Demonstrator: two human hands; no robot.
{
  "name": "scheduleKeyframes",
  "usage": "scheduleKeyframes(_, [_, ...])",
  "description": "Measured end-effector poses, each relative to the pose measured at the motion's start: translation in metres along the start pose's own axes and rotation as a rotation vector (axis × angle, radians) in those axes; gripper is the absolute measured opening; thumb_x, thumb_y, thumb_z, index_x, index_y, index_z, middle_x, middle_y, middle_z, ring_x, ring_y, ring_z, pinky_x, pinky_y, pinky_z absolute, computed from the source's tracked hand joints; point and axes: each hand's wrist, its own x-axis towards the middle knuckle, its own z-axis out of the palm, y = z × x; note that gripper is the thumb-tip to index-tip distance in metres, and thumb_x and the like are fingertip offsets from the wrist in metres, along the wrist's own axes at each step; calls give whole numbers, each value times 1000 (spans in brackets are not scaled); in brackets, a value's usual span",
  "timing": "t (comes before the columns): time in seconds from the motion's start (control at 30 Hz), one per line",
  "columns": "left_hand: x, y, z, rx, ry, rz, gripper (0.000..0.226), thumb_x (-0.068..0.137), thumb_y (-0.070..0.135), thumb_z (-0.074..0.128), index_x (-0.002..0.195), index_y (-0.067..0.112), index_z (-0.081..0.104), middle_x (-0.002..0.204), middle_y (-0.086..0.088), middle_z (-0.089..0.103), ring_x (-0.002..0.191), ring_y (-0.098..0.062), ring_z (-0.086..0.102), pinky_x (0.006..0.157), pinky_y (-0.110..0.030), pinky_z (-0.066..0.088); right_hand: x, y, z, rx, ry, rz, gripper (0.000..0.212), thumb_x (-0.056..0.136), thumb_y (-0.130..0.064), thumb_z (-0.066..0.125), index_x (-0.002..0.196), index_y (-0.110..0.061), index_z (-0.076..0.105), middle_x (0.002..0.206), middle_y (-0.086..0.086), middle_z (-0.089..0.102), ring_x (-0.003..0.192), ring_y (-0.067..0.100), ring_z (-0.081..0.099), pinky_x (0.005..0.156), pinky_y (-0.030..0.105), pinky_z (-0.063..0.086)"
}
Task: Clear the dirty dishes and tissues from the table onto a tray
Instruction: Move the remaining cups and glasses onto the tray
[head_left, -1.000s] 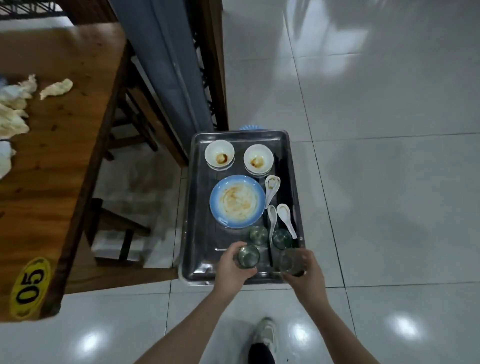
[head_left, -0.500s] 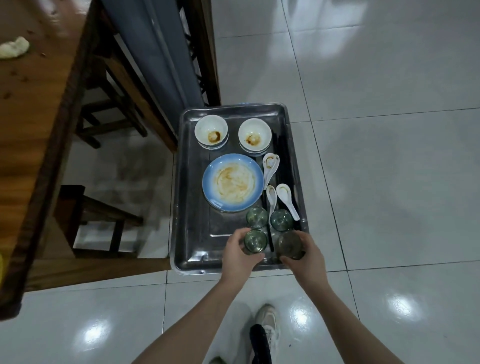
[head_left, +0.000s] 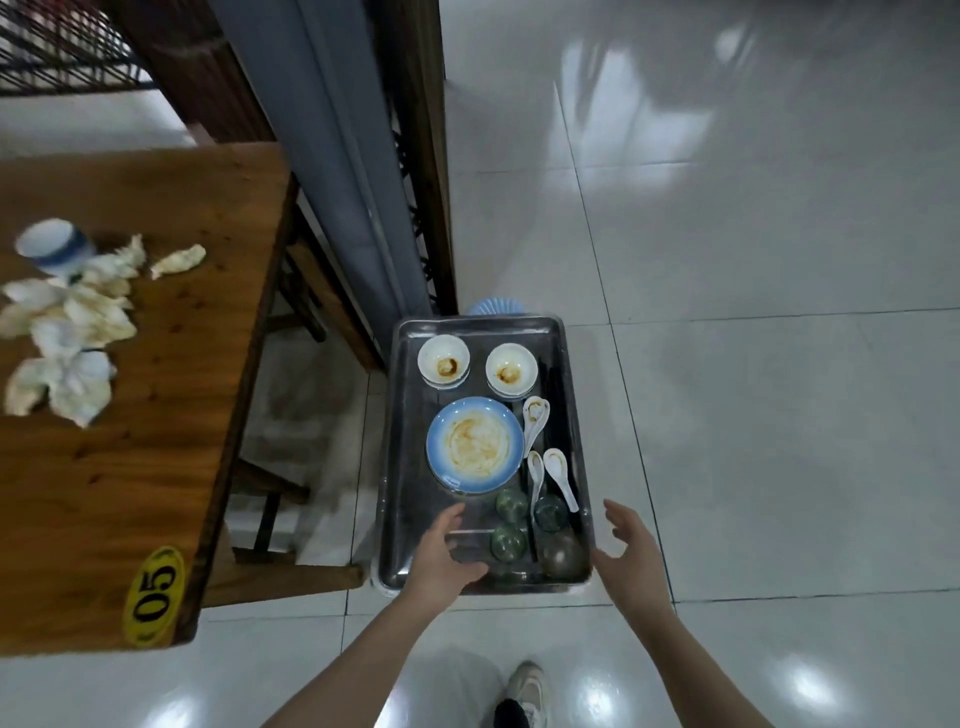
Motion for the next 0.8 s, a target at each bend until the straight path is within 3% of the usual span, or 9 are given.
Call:
scheduleKeyframes(0.13, [-28, 44, -34, -28, 38, 3, 74, 72, -12, 74, 131, 22, 45, 132, -7, 47, 112, -20, 47, 85, -30, 51, -5, -57, -24, 40, 33, -40, 52, 80, 5, 65, 127, -12, 52, 119, 2, 57, 107, 24, 55, 87, 31, 44])
scheduleKeyframes(0.23, [-45, 78, -60, -28, 97, 35, 72, 72, -10, 75, 131, 20, 47, 133, -7, 51, 111, -17, 49, 76, -17, 46, -10, -105, -36, 93, 6, -87, 46, 80, 8, 63, 119, -15, 56, 112, 0, 59, 104, 23, 54, 91, 36, 46])
scheduleKeyframes(0.3, [-58, 105, -80, -33, 130, 67, 73, 74, -7, 74, 135, 19, 45, 133, -5, 51, 111, -17, 50, 74, -16, 46, -13, -138, -40, 108, -12, -137, 43, 79, 10, 63, 115, -13, 59, 109, -1, 61, 103, 20, 56, 96, 39, 46])
scheduleKeyframes(0.4, [-80, 143, -112, -9, 187, 153, 73, 76, -9, 72, 139, 11, 42, 134, -10, 51, 119, -21, 51, 92, -29, 49, -20, -184, -41, 141, -43, -224, 40, 77, 14, 64, 99, -19, 61, 97, -6, 64, 98, 20, 59, 91, 33, 45])
scheduleKeyframes(0.5, [-105, 166, -148, 18, 272, 231, 68, 78, -9, 70, 138, 6, 43, 134, -14, 52, 125, -24, 49, 100, -32, 44, -29, -219, -29, 201, -118, -214, 40, 76, 19, 61, 103, -10, 59, 107, 10, 63, 105, 28, 55, 91, 37, 46])
scheduleKeyframes(0.6, [-123, 178, -188, 4, 301, 234, 67, 80, -2, 72, 139, 13, 43, 133, -5, 53, 123, -19, 51, 91, -22, 46, -33, -251, -14, 146, -148, -263, 42, 77, 17, 62, 115, -1, 58, 119, 16, 60, 110, 30, 56, 94, 37, 48])
scheduleKeyframes(0.67, [-134, 181, -219, -48, 328, 220, 66, 81, 3, 73, 138, 21, 44, 130, -1, 54, 114, -16, 55, 77, -16, 49, -39, -277, -2, 86, -176, -316, 45, 79, 13, 63, 120, -4, 57, 116, 8, 60, 110, 27, 56, 94, 30, 49])
scheduleKeyframes(0.73, [-142, 180, -249, -81, 355, 207, 64, 81, 5, 73, 135, 28, 46, 129, 1, 53, 109, -14, 55, 64, -13, 47, -47, -298, 13, 63, -179, -367, 45, 78, 12, 62, 118, -8, 59, 113, 6, 63, 107, 26, 59, 93, 36, 49])
scheduleKeyframes(0.8, [-152, 174, -280, -89, 379, 218, 63, 82, 6, 72, 135, 29, 46, 129, 0, 53, 105, -12, 55, 61, -12, 47, -56, -320, 34, 57, -195, -388, 44, 79, 11, 62, 116, -13, 59, 114, 8, 64, 105, 24, 60, 89, 34, 49])
